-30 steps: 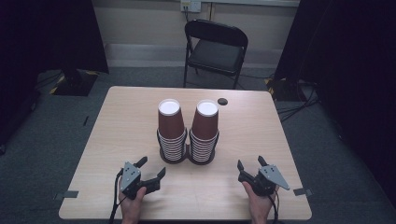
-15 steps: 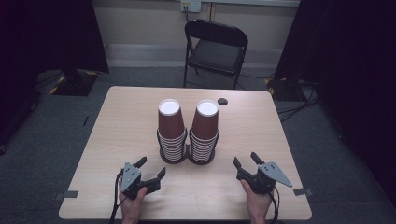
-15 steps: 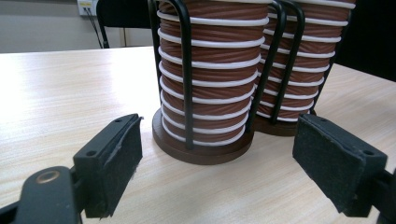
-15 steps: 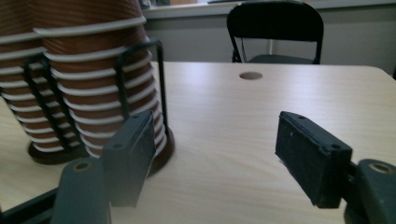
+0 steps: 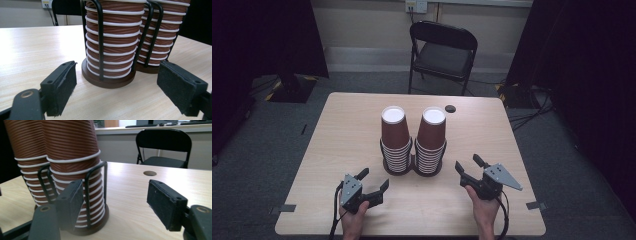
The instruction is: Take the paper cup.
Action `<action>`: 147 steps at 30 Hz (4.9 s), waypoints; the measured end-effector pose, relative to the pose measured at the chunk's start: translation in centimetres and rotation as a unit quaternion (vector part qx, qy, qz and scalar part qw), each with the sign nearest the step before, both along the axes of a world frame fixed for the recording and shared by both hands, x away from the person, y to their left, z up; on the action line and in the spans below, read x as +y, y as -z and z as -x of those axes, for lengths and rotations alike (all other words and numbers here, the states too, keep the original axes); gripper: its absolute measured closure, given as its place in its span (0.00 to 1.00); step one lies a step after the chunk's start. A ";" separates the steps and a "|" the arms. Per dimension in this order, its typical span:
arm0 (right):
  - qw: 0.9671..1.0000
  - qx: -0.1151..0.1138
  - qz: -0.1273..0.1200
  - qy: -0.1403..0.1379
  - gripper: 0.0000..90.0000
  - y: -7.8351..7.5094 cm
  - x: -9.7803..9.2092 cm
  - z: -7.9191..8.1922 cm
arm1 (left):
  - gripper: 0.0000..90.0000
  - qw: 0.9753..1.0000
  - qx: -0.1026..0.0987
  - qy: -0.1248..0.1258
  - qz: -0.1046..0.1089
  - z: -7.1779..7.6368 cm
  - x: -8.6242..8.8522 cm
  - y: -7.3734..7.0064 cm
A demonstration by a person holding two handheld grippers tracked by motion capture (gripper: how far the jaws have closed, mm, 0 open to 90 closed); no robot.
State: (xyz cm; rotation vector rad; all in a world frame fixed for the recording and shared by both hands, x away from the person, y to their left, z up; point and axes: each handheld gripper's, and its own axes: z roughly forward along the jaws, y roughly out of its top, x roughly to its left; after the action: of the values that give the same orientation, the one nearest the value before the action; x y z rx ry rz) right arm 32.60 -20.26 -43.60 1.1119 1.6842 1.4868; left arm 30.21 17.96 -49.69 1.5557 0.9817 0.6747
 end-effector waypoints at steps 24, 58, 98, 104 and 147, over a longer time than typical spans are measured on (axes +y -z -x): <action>0.999 -0.014 0.004 -0.045 0.30 -3.6 1.3 -1.0 | 0.18 1.000 0.001 -0.003 -0.012 -0.1 -0.1 0.0; 0.992 -0.002 0.001 -0.128 0.15 -8.0 5.7 -6.8 | 0.18 1.000 -0.005 -0.001 -0.011 0.0 -0.1 0.0; 0.991 0.041 0.038 -0.117 0.11 -5.1 9.4 -10.5 | 0.18 1.000 -0.003 0.003 -0.009 0.0 -0.1 0.0; 0.991 0.043 0.038 -0.117 0.11 -5.1 9.4 -10.5 | 0.18 1.000 -0.005 0.002 -0.011 0.0 -0.1 0.0; 0.990 0.026 0.023 -0.135 0.14 -7.8 9.1 -10.2 | 0.18 1.000 -0.003 0.002 -0.014 0.0 -0.2 0.0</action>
State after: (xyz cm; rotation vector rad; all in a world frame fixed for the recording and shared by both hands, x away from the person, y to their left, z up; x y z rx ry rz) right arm 42.81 -11.21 -35.83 0.9329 1.9569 1.5828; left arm 30.19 17.74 -49.66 1.5789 0.9671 0.6929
